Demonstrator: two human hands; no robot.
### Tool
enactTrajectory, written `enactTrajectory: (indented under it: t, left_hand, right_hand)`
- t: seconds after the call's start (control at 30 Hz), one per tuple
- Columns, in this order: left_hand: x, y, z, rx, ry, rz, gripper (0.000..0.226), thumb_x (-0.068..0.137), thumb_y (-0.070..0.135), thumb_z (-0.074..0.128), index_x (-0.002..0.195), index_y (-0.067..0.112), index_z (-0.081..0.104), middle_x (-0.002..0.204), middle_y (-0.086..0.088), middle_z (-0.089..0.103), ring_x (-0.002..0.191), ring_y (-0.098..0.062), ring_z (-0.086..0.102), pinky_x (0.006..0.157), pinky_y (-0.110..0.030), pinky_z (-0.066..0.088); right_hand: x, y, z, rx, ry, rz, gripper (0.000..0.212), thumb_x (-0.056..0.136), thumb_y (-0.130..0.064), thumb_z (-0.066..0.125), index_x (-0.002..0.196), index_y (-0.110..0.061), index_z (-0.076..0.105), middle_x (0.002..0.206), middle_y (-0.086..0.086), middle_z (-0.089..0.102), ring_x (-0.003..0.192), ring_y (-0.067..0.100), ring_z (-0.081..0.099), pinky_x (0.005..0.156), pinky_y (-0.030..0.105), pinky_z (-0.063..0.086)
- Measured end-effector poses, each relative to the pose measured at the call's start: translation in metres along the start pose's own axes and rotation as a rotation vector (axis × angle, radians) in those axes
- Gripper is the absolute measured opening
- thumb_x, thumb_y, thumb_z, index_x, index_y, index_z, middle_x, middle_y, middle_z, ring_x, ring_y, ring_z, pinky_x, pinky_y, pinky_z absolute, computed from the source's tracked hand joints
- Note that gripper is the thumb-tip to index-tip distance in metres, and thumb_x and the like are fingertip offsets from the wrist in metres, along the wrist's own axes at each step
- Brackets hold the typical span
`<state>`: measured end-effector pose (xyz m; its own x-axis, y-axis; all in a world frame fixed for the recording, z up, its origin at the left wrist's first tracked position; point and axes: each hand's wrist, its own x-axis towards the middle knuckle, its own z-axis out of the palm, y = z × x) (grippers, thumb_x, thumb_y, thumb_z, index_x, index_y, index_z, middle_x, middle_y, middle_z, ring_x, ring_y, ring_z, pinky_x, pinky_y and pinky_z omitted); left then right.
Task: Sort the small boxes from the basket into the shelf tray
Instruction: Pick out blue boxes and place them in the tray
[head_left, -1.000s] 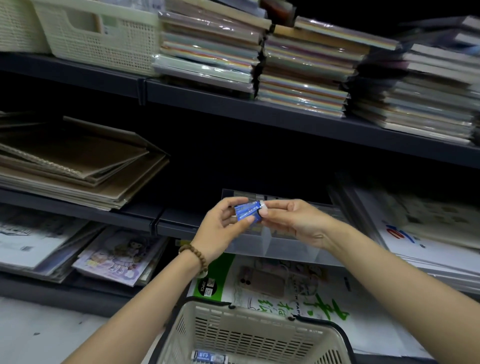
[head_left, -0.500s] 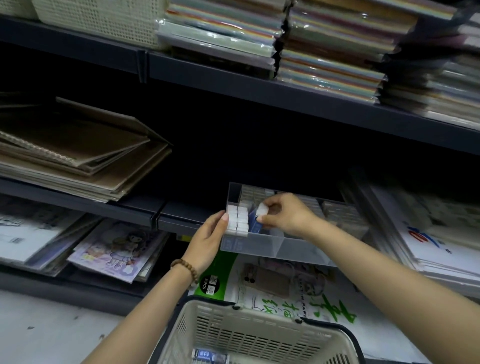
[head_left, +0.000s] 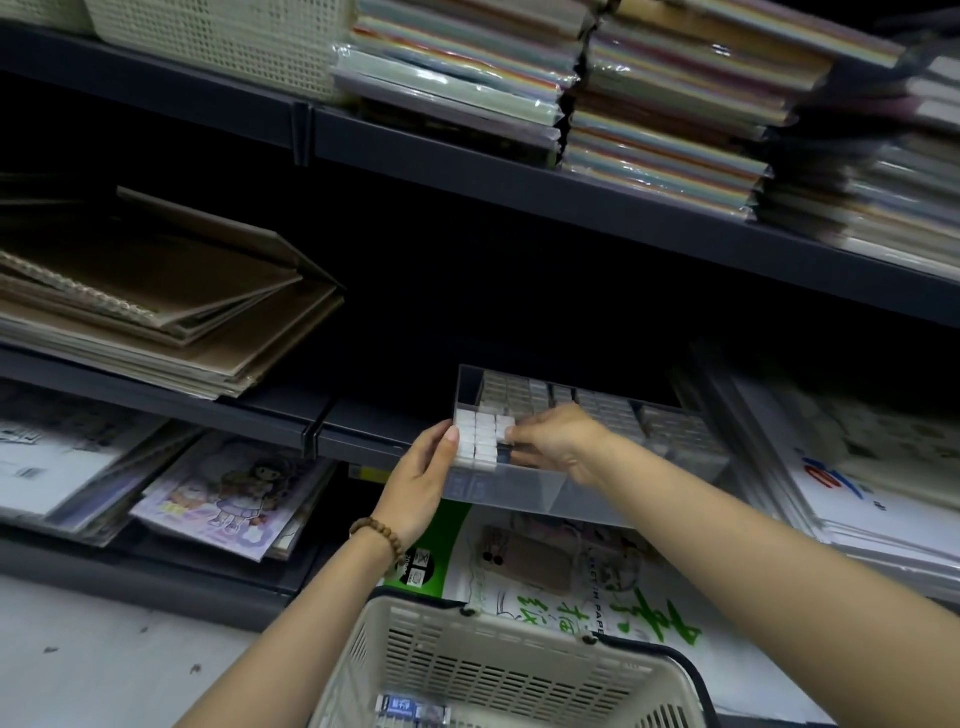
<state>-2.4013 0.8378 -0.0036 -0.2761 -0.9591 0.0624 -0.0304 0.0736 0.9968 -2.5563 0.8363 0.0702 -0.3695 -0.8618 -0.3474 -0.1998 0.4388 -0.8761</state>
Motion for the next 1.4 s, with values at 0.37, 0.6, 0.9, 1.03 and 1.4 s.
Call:
enactTrajectory:
  t: [0.37, 0.6, 0.9, 1.03, 1.4]
  left_hand:
    - [-0.004, 0.008, -0.011, 0.011, -0.066, 0.075, 0.051, 0.089, 0.040, 0.046, 0.134, 0.016, 0.047, 0.129, 0.002, 0.055, 0.119, -0.009, 0.052, 0.101, -0.028, 0.044]
    - [-0.062, -0.022, -0.037, 0.095, -0.075, 0.117, 0.041, 0.082, 0.044, 0.051, 0.121, 0.030, 0.054, 0.120, 0.013, 0.061, 0.112, 0.001, 0.055, 0.091, -0.014, 0.045]
    - [-0.122, -0.173, 0.011, 0.379, -0.505, -0.330, 0.021, 0.086, 0.032, 0.061, 0.106, 0.030, 0.060, 0.105, 0.006, 0.065, 0.100, -0.009, 0.060, 0.085, -0.019, 0.051]
    - [-0.131, -0.247, 0.041, 0.523, -0.713, -0.519, 0.027, 0.091, 0.026, 0.057, 0.115, 0.014, 0.060, 0.109, -0.001, 0.062, 0.103, -0.015, 0.058, 0.089, -0.021, 0.046]
    - [-0.172, -0.342, 0.065, 0.813, -1.122, -0.547, 0.032, 0.082, 0.026, 0.069, 0.110, 0.012, 0.064, 0.112, -0.003, 0.063, 0.106, -0.016, 0.058, 0.091, -0.020, 0.043]
  right_hand:
    - [-0.016, -0.010, -0.016, -0.189, -0.135, -0.075, 0.041, 0.089, -0.010, 0.062, 0.126, 0.005, 0.051, 0.122, 0.019, 0.061, 0.102, 0.022, 0.065, 0.076, 0.022, 0.054]
    - [-0.083, 0.007, -0.067, 0.039, -0.292, -0.258, 0.028, 0.090, -0.014, 0.058, 0.118, -0.015, 0.059, 0.114, 0.001, 0.069, 0.098, 0.012, 0.069, 0.074, 0.018, 0.056]
    - [-0.072, 0.251, -0.050, -0.013, -0.496, 0.339, 0.033, 0.081, -0.023, 0.069, 0.112, -0.013, 0.064, 0.107, 0.004, 0.072, 0.097, 0.017, 0.069, 0.082, 0.024, 0.056]
    - [-0.050, 0.361, -0.021, -0.216, -0.563, 0.520, 0.025, 0.087, -0.016, 0.065, 0.112, -0.011, 0.064, 0.115, 0.012, 0.067, 0.097, 0.016, 0.064, 0.081, 0.021, 0.051]
    - [-0.056, 0.482, 0.014, -0.645, -0.801, 0.462, 0.031, 0.082, -0.018, 0.070, 0.108, -0.001, 0.069, 0.115, 0.010, 0.068, 0.107, 0.021, 0.062, 0.089, 0.021, 0.045]
